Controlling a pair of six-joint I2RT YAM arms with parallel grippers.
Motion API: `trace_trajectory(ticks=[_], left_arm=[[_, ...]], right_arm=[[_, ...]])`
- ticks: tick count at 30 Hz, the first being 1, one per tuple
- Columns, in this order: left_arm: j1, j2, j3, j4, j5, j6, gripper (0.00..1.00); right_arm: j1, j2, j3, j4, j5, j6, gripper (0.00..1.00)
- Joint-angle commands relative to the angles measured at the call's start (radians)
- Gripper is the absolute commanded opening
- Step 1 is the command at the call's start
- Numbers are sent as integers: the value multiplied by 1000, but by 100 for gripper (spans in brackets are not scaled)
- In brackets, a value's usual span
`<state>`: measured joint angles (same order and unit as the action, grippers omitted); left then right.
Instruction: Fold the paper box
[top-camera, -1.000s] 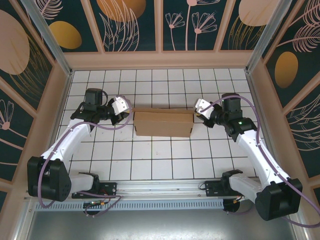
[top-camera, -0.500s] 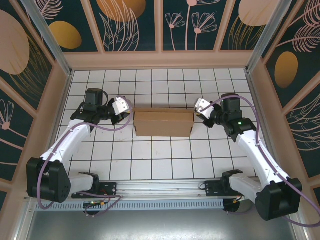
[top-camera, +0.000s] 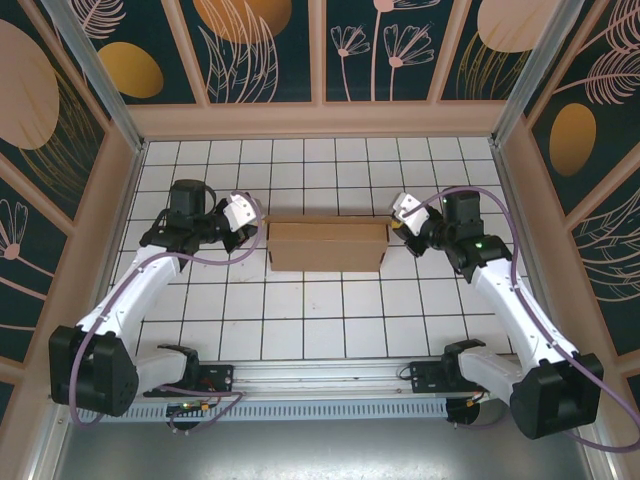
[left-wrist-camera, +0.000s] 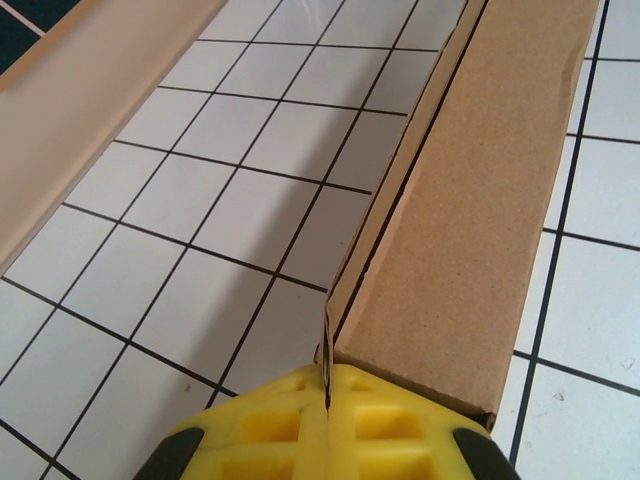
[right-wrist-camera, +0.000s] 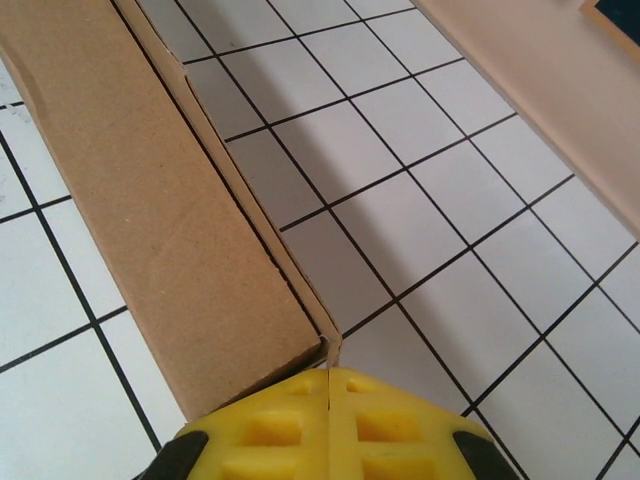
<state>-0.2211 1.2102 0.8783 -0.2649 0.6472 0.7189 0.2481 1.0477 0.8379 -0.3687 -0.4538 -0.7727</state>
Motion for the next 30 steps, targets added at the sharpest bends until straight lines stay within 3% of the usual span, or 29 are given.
trace_trajectory(ticks=[1, 8, 20, 30], left_arm=[[-24, -15, -8, 43, 75, -39, 0], [-24, -1, 7, 14, 51, -2, 0], [-24, 1, 13, 3, 29, 27, 0], [-23, -2, 17, -3, 26, 34, 0]], right_arm=[[12, 23, 33, -2, -103, 48, 0], [4, 46, 38, -13, -97, 32, 10], [-7, 45, 7, 11, -68, 17, 17], [-12, 38, -19, 32, -42, 14, 16]])
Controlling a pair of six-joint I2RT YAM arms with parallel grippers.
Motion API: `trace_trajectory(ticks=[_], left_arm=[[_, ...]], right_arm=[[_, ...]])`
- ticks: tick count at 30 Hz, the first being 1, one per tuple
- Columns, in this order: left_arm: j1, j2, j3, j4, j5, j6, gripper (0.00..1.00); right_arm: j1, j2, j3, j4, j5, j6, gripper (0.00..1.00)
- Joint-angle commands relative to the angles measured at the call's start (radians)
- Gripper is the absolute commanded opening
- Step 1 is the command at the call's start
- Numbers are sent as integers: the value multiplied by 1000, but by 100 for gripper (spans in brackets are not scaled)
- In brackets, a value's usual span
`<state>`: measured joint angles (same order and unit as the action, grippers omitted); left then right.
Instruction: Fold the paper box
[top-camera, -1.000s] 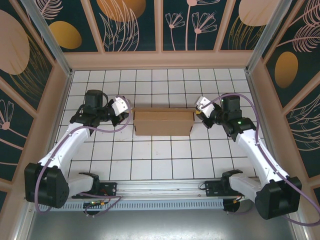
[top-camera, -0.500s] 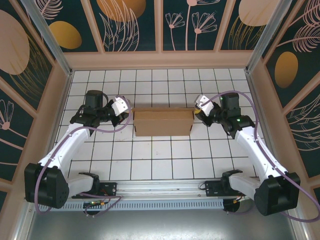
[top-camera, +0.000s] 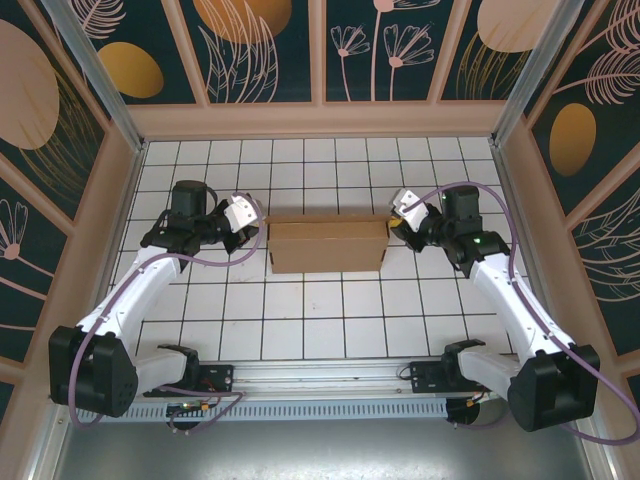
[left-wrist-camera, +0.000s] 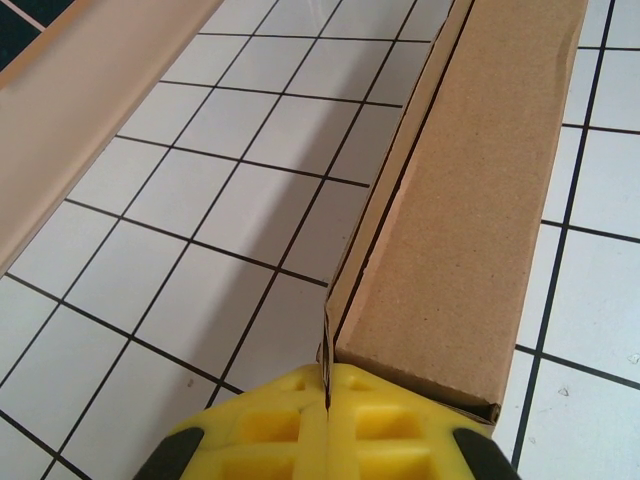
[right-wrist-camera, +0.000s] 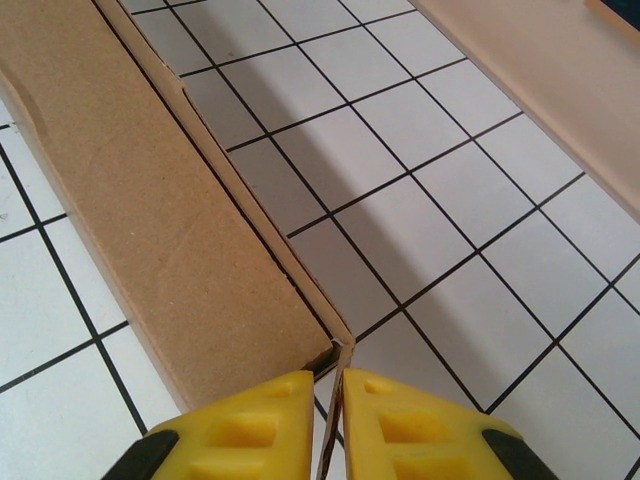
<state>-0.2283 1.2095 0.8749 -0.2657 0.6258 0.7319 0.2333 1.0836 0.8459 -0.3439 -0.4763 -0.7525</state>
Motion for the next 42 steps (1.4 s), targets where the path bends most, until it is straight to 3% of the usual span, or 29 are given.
trace_trajectory(ticks=[1, 7, 18, 23, 25, 31, 35, 42], left_arm=[[-17, -3, 20, -4, 47, 21, 0], [-17, -5, 18, -3, 46, 21, 0], [-27, -13, 5, 12, 59, 15, 0], [-28, -27, -13, 33, 68, 8, 0], [-29, -19, -8, 25, 62, 23, 0], [-32, -5, 22, -2, 51, 59, 0], [-37, -5, 22, -3, 45, 65, 0], [-42, 2, 22, 12, 39, 61, 0]], right_arm=[[4, 1, -32, 12, -16, -5, 16], [3, 2, -51, 26, -20, 2, 19], [4, 30, -44, 60, -5, 7, 9], [-15, 12, -10, 66, -84, 48, 0], [-29, 13, 3, 58, -99, 40, 8], [-65, 103, 111, 1, -124, -55, 49], [-104, 118, 152, 6, -172, -137, 54], [-180, 164, 216, -133, -225, -328, 54]])
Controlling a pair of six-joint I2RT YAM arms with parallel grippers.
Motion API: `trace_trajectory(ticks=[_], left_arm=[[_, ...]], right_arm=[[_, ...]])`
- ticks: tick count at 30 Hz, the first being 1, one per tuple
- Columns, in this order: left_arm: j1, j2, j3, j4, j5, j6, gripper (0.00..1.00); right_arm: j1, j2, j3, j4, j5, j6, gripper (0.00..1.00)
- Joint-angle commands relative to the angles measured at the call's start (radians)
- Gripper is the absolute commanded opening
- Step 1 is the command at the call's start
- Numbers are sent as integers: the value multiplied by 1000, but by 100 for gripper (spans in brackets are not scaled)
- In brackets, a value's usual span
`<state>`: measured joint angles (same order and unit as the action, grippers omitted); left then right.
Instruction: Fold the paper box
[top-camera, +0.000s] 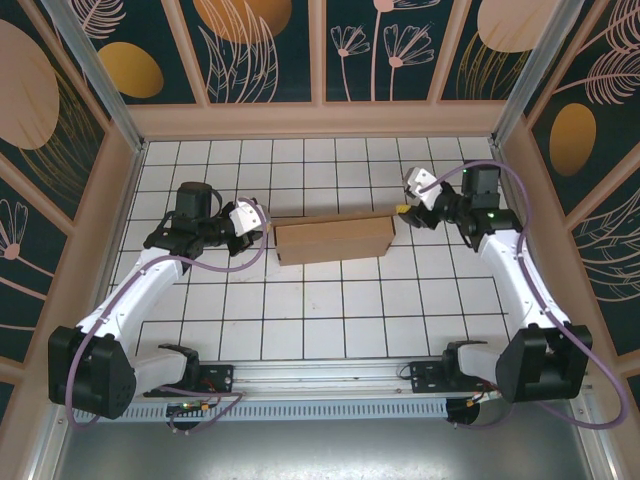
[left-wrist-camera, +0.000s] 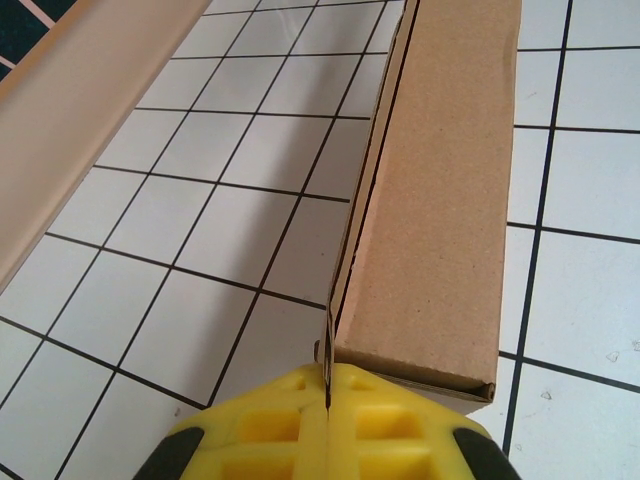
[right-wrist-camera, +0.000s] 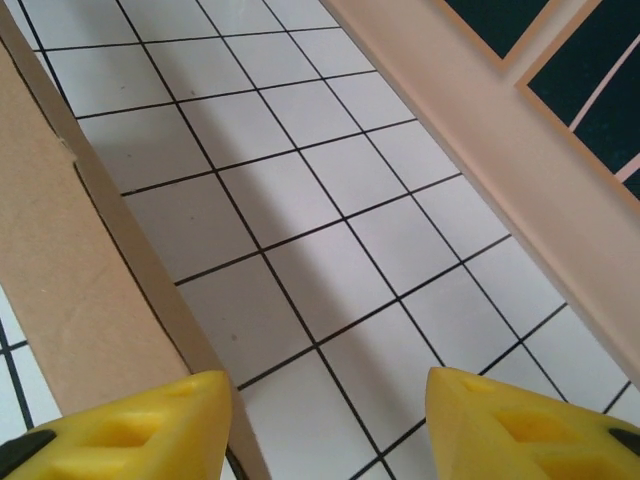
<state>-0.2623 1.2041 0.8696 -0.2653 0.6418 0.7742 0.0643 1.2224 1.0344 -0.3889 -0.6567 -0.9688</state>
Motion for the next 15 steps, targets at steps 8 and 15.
trace_trajectory(ticks=[8, 15], left_arm=[[-10, 23, 35, 20, 28, 19, 0], [-11, 35, 46, 16, 29, 20, 0]], right_arm=[[-6, 80, -14, -95, -68, -88, 48], [-5, 74, -27, -46, -67, -60, 29]])
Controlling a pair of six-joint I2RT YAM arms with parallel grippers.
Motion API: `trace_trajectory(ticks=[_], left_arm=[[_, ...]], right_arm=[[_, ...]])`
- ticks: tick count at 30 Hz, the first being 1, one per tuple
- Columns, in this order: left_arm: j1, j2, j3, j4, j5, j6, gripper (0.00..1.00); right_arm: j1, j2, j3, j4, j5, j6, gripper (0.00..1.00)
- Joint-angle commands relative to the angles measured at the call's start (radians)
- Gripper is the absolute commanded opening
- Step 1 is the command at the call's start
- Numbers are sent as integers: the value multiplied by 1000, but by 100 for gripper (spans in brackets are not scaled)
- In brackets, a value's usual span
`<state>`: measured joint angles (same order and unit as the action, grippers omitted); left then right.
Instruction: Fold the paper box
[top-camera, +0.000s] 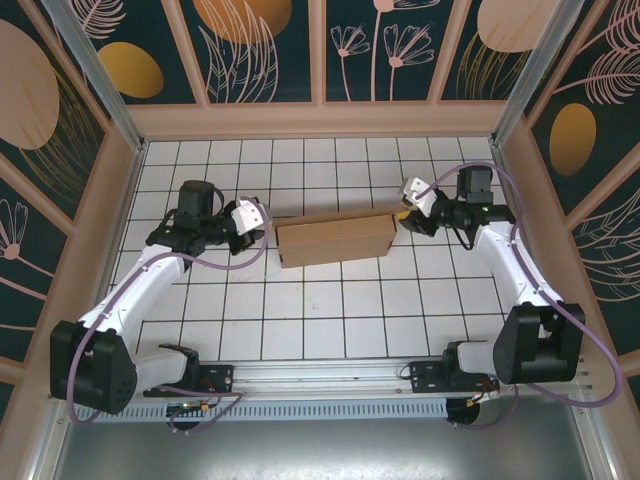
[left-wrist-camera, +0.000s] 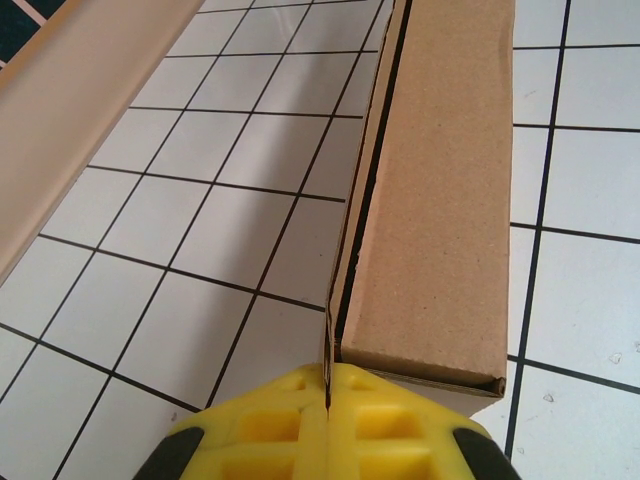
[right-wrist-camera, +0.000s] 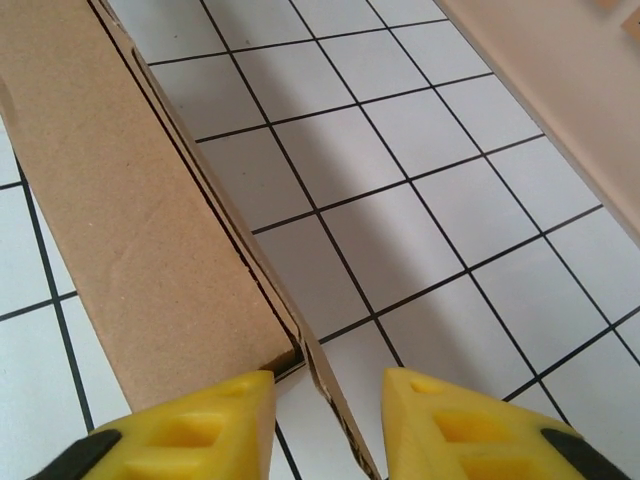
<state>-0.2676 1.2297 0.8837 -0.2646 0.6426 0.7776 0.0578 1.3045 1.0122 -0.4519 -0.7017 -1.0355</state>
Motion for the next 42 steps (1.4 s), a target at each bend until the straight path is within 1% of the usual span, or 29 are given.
trace_trajectory(ticks=[1, 3, 5, 14, 27, 35, 38, 40, 42], left_arm=[[-5, 11, 33, 12, 26, 16, 0], [-4, 14, 39, 6, 25, 16, 0], [-5, 19, 44, 0, 23, 16, 0], [-5, 32, 61, -21, 1, 16, 0], [-5, 53, 83, -47, -11, 23, 0], [-5, 47, 83, -34, -5, 17, 0], [-5, 36, 66, -5, 14, -4, 0], [-6, 25, 49, 38, 33, -42, 0], [-5, 10, 29, 96, 61, -117, 0]], right_arm=[[3, -5, -1, 21, -22, 8, 24], [6, -3, 6, 25, -19, 15, 20], [15, -2, 16, 25, -14, 28, 19], [22, -24, 9, 28, 38, 28, 28], [13, -44, 11, 45, 50, 26, 29], [27, -19, 21, 29, 54, 26, 18], [51, -7, 23, 20, 62, 26, 11], [66, -6, 26, 15, 62, 35, 5], [84, -13, 26, 18, 65, 52, 1]])
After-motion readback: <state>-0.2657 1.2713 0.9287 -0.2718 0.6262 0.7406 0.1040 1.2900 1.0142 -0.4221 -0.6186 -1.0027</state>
